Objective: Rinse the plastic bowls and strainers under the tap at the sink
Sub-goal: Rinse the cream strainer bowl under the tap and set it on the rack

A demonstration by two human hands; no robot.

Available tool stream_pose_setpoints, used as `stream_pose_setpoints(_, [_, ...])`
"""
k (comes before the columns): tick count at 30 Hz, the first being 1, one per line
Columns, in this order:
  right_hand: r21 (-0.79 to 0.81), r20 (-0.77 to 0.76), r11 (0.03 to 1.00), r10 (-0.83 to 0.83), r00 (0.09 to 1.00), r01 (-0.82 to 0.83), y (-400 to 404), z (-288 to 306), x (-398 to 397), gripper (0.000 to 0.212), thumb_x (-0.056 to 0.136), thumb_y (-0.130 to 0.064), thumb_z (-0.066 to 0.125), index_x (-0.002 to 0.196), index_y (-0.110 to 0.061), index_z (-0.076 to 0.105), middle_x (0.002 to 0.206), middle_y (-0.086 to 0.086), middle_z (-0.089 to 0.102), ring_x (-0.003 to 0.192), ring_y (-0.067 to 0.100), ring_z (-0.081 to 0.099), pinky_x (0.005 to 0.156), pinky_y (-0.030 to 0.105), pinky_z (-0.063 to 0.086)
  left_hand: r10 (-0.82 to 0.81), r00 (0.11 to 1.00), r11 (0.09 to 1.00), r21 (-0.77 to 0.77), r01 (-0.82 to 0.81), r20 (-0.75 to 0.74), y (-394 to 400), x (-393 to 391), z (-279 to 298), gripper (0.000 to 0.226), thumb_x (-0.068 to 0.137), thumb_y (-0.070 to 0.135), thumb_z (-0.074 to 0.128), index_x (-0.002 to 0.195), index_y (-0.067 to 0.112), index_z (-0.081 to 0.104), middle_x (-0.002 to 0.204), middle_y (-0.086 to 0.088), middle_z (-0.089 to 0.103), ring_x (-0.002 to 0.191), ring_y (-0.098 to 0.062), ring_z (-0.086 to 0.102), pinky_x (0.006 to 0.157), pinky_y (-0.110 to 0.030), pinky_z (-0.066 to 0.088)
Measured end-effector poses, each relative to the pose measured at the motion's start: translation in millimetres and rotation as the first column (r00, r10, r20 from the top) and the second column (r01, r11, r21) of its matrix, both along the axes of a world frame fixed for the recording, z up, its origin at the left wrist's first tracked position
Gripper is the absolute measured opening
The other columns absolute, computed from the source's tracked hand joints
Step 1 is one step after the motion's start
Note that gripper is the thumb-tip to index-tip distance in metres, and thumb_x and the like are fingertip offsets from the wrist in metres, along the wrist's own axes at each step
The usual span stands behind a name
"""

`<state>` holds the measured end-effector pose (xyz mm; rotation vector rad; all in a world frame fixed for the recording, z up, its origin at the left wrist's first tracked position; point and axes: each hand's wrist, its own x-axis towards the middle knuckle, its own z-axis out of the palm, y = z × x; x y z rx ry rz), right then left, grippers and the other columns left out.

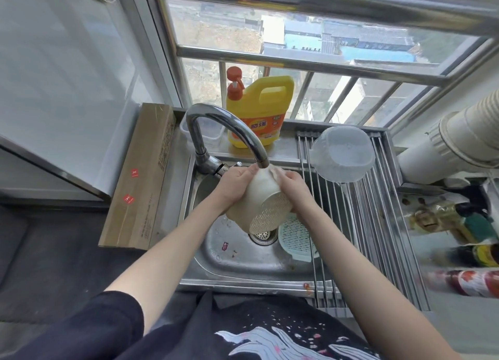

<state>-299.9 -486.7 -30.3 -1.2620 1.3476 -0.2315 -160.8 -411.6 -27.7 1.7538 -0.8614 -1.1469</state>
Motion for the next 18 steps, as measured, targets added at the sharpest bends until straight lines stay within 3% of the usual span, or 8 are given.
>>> stream_pose_setpoints(3, [0.022, -0.049, 0.999, 0.036, 0.998, -0.034, -3.2, -11.0, -3.2, 0.11, 0.041, -0.087, 0.063, 0.125, -0.018, 0.056, 0.122, 0.01, 0.059, 0.102, 0.025, 0.063, 0.084, 0.04, 0.055, 0.038, 0.999, 0.998, -0.049, -0.038, 0.008, -1.0, -3.4, -0.1, 0.05, 0.1, 0.027, 0.047, 0.071, -0.012, 0.058, 0.071, -0.012, 0.052, 0.068, -0.017, 0.047, 0.066, -0.03, 0.036])
stream_pose_setpoints(7, [-0.117, -0.21, 0.974, 0.169, 0.963, -0.196, 17.7, 11.0, -1.0, 0.128, 0.041, -0.086, 0.06, 0.147, -0.022, 0.029, 0.141, 0.004, 0.04, 0.128, 0.022, 0.043, 0.106, 0.044, 0.04, 0.021, 0.999, 0.999, -0.046, -0.019, 0.045, -4.9, -0.9, -1.7, 0.047, 0.099, 0.021, 0.048, 0.053, 0.011, 0.042, 0.057, -0.003, 0.043, 0.057, -0.015, 0.038, 0.06, -0.03, 0.03])
stream_pose_setpoints(10, [-0.194, -0.133, 0.967, 0.144, 0.981, -0.168, 28.9, 8.2, -3.7, 0.117, 0.049, -0.082, 0.058, 0.146, -0.023, 0.031, 0.142, 0.002, 0.041, 0.131, 0.02, 0.039, 0.109, 0.043, 0.035, -0.052, 0.997, 0.999, 0.011, 0.052, 0.048, -9.6, 0.9, -0.1, 0.039, 0.095, 0.028, 0.051, 0.062, 0.009, 0.048, 0.064, -0.01, 0.048, 0.064, -0.018, 0.045, 0.064, -0.033, 0.034])
stream_pose_setpoints(13, [-0.187, -0.071, 0.977, 0.089, 0.994, -0.101, 27.8, -3.2, -3.0, 0.083, 0.063, -0.074, 0.054, 0.129, -0.022, 0.051, 0.123, 0.0, 0.056, 0.114, 0.02, 0.052, 0.095, 0.041, 0.044, -0.045, 0.969, 0.986, 0.147, 0.083, -0.244, -10.4, 9.0, 10.1, 0.032, 0.09, 0.036, 0.058, 0.074, 0.008, 0.065, 0.079, -0.009, 0.063, 0.075, -0.023, 0.058, 0.069, -0.038, 0.045])
stream_pose_setpoints(14, [-0.176, -0.024, 0.984, 0.011, 1.0, -0.016, 24.7, -8.3, -3.1, 0.067, 0.072, -0.066, 0.053, 0.118, -0.019, 0.058, 0.11, 0.0, 0.061, 0.103, 0.021, 0.056, 0.084, 0.039, 0.047, -0.079, 0.908, 0.976, 0.152, 0.154, -0.412, -8.9, 14.8, 13.6, 0.03, 0.087, 0.039, 0.061, 0.077, 0.012, 0.069, 0.078, -0.005, 0.063, 0.072, -0.019, 0.057, 0.067, -0.034, 0.045])
stream_pose_setpoints(16, [-0.083, 0.064, 0.966, -0.24, 0.969, 0.245, 17.7, -11.6, -7.2, 0.034, 0.089, -0.033, 0.051, 0.11, -0.011, 0.066, 0.09, -0.001, 0.062, 0.083, 0.018, 0.057, 0.066, 0.03, 0.044, -0.164, 0.697, 0.949, 0.081, 0.305, -0.698, -4.2, 23.1, 22.4, 0.035, 0.085, 0.047, 0.061, 0.08, 0.014, 0.071, 0.069, 0.001, 0.062, 0.06, -0.012, 0.053, 0.057, -0.023, 0.04])
stream_pose_setpoints(18, [0.09, 0.079, 0.916, -0.399, 0.914, 0.392, 11.8, -11.9, -13.5, 0.028, 0.09, -0.009, 0.049, 0.114, -0.007, 0.063, 0.091, 0.002, 0.06, 0.076, 0.015, 0.054, 0.058, 0.025, 0.041, -0.17, 0.489, 0.957, -0.025, 0.288, -0.855, -2.1, 22.9, 23.0, 0.037, 0.085, 0.046, 0.06, 0.097, 0.013, 0.07, 0.075, 0.002, 0.069, 0.066, -0.011, 0.059, 0.06, -0.022, 0.045])
